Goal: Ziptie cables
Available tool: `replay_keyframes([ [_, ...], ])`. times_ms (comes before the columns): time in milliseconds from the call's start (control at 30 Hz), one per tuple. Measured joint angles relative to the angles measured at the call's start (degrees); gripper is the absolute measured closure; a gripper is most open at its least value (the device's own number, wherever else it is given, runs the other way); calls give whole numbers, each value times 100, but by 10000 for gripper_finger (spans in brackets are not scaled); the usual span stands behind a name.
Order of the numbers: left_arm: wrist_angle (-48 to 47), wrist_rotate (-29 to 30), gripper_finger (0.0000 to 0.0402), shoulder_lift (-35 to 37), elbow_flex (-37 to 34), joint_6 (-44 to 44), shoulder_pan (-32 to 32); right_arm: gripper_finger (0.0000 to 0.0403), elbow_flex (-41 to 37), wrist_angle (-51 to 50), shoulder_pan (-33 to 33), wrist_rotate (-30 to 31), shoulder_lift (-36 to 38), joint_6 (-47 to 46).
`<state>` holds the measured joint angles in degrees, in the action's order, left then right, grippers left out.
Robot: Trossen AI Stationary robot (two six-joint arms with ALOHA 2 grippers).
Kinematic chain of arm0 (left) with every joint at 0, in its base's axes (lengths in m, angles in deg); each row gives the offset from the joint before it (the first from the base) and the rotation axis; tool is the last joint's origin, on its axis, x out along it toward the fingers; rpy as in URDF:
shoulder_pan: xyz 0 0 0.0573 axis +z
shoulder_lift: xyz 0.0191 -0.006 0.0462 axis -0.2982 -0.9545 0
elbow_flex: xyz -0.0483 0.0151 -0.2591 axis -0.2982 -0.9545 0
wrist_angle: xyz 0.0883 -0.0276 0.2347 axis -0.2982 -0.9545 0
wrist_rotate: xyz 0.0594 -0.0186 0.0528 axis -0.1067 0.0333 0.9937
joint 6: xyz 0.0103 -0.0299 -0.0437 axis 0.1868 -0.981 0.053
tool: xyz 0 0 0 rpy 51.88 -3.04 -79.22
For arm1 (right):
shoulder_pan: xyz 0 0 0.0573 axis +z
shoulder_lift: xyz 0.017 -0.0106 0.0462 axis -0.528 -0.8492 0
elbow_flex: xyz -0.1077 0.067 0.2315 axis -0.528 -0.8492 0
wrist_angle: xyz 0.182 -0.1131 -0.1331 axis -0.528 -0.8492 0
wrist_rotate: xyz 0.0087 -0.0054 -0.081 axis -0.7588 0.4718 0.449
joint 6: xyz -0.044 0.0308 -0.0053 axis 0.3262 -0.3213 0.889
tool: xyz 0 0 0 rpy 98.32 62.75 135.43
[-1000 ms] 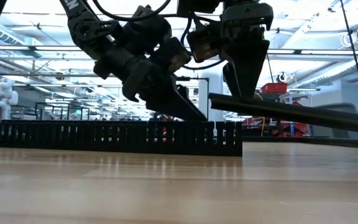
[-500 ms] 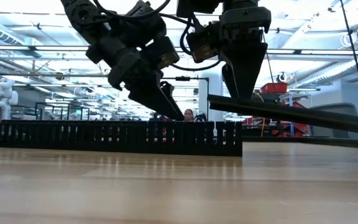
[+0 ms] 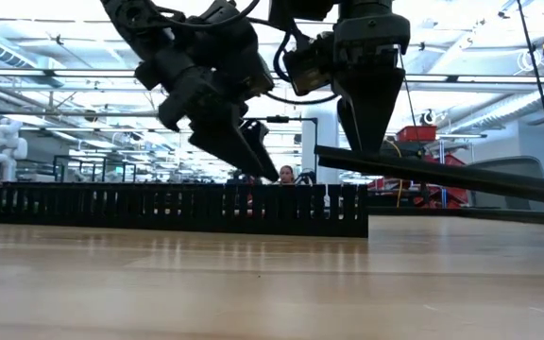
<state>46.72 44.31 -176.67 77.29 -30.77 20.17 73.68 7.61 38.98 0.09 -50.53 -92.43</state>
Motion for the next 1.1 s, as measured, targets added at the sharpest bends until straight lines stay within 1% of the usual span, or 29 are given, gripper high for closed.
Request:
replay_keyframes([
  [133, -288, 385, 151, 7, 260, -1, 17, 190, 0, -22, 0, 83, 2, -41],
  [333, -500, 408, 149, 7, 296, -28, 6, 190, 0, -77, 0, 135, 2, -40],
  [433, -669, 401, 140, 4, 296, -169, 19, 190, 0, -79, -7, 135, 2, 3],
  [533, -749, 352, 114, 4, 296, -303, 117, 190, 0, -115, -60, 140, 2, -33],
  [700, -788, 388, 50, 4, 296, -475, 188, 190, 0, -127, -119, 143, 2, -95],
  [767, -898, 447, 23, 4, 297, -713, 236, 190, 0, -143, -125, 128, 2, -92],
  [833, -1213, 471, 7, 4, 377, -872, 287, 190, 0, -147, -131, 126, 2, -86],
  [900, -1562, 352, 10, 86, 445, -627, 295, 190, 0, -151, -139, 121, 2, -77],
  [967, -1621, 96, 17, 232, 462, -408, 267, 190, 0, -154, -147, 124, 2, -63],
  [1100, -1625, -1151, 22, 580, 372, 351, 268, 190, 0, -160, -153, 126, 2, 55],
])
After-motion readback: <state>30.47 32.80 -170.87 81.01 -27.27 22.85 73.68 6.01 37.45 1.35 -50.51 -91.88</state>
